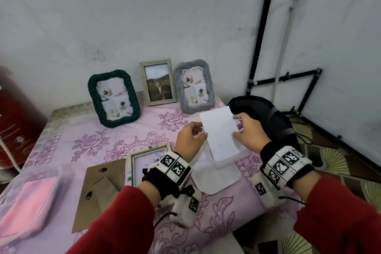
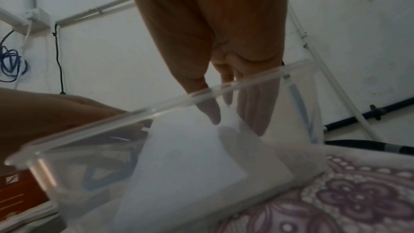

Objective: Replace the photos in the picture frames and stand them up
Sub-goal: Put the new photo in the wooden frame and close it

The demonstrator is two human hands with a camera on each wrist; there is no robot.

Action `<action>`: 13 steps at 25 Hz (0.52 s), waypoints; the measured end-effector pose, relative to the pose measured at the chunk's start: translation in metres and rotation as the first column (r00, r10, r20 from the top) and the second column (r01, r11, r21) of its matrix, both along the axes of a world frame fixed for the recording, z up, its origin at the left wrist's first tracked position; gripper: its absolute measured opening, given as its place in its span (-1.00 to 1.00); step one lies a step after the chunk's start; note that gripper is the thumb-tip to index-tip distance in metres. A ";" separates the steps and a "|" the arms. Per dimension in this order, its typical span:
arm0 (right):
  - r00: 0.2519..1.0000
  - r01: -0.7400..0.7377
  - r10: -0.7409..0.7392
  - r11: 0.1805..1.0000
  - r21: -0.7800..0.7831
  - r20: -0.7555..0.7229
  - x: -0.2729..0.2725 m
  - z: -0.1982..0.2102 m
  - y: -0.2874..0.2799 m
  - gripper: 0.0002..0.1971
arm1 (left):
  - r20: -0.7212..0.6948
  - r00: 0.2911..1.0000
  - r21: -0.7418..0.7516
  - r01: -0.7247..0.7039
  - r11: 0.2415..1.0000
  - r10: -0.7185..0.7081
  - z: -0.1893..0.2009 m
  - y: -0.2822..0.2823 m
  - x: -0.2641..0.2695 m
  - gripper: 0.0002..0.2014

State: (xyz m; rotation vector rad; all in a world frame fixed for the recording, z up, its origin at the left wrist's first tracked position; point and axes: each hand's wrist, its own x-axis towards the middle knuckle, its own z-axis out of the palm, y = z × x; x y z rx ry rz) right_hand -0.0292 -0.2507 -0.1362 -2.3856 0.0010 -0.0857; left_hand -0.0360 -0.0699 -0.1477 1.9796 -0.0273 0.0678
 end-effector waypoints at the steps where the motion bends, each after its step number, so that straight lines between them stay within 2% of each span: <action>1: 0.999 0.025 -0.026 0.999 0.033 0.028 0.000 0.000 0.000 -0.49 | 0.020 1.000 -0.026 -0.008 1.000 0.008 0.001 0.000 -0.001 -0.69; 7: 0.973 0.097 -0.136 0.974 0.207 0.184 0.001 0.013 0.000 -0.72 | 0.137 0.990 -0.145 -0.007 0.989 0.027 0.014 0.000 -0.002 -0.64; 13: 0.945 0.006 -0.114 0.943 0.333 0.306 -0.002 0.036 0.012 -0.73 | 0.213 0.976 -0.297 0.028 0.954 0.038 0.032 0.008 -0.002 -0.55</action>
